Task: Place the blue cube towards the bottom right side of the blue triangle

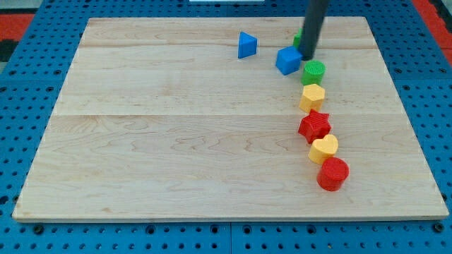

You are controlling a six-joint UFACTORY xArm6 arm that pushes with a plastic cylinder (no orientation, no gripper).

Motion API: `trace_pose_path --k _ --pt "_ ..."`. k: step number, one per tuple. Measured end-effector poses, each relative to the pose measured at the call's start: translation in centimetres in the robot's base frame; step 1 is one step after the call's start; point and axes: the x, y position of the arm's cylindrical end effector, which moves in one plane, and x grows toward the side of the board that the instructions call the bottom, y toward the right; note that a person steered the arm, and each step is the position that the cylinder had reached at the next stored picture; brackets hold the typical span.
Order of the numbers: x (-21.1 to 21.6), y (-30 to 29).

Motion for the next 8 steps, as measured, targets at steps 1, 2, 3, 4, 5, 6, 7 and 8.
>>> trace_pose_path --k 1,2,3,4,5,6,7,8 --pt "0.0 -3.3" --pt "0.3 2.3" --pt "3.9 0.8" --pt "4.6 -4.9" --pt "1.9 -6.7" --pt "-0.3 -5.5" --pt "-0.2 3.1" --pt "2.0 11.2"
